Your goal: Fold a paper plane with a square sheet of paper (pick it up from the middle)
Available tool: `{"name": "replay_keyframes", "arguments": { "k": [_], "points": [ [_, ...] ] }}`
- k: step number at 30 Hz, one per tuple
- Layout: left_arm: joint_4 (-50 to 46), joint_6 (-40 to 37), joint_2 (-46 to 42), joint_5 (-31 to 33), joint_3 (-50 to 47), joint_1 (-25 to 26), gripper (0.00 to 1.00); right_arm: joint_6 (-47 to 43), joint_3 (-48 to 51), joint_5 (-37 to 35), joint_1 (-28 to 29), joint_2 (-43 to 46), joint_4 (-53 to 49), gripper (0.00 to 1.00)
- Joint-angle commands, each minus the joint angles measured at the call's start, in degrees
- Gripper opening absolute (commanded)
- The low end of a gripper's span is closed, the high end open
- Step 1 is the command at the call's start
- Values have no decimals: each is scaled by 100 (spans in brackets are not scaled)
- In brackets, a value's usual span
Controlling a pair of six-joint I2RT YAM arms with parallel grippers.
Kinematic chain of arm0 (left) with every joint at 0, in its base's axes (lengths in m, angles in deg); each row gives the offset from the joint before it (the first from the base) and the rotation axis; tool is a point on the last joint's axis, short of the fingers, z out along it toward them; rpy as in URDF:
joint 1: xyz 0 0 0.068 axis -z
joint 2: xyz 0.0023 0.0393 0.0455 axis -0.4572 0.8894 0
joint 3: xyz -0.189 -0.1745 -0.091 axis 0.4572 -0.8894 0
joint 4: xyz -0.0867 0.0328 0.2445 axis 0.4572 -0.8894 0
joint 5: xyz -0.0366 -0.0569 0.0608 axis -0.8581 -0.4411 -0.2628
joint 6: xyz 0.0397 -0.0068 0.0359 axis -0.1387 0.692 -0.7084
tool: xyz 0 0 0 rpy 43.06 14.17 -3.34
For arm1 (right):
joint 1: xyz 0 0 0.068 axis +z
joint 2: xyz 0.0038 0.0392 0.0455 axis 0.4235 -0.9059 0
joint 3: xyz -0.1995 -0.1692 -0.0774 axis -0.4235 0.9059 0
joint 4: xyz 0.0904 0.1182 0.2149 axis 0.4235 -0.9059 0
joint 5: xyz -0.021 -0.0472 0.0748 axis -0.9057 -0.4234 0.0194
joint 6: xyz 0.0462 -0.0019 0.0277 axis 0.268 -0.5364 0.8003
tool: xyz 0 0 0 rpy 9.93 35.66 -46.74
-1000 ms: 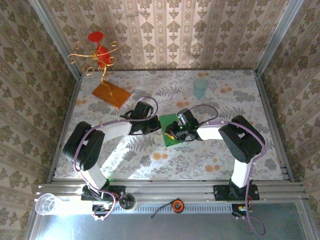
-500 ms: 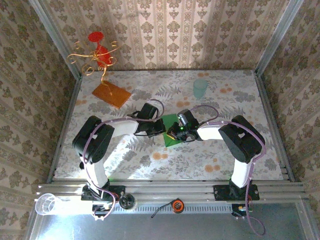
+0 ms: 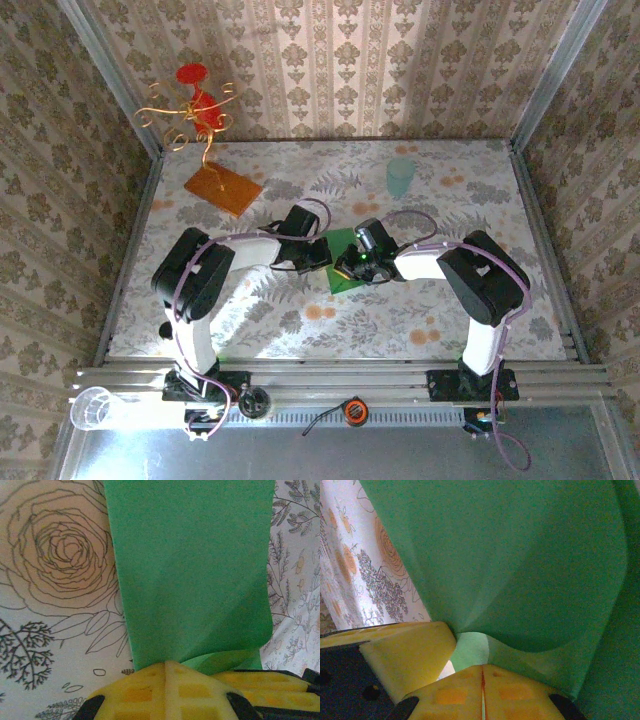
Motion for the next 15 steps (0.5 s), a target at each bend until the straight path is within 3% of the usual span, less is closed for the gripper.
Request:
{"name": "replay_keyframes", "arguments": {
  "k": [1, 8, 15],
  "points": [
    [-547, -250, 139, 156, 60, 52, 0, 26, 56, 140, -34, -45, -280, 11],
    [-773, -535, 225, 164, 54, 26, 0, -577, 14, 528, -219, 464, -159, 18],
    [-638, -651, 308, -82, 77, -17, 0, -1148, -80, 928, -426, 215, -573, 17]
  ]
}}
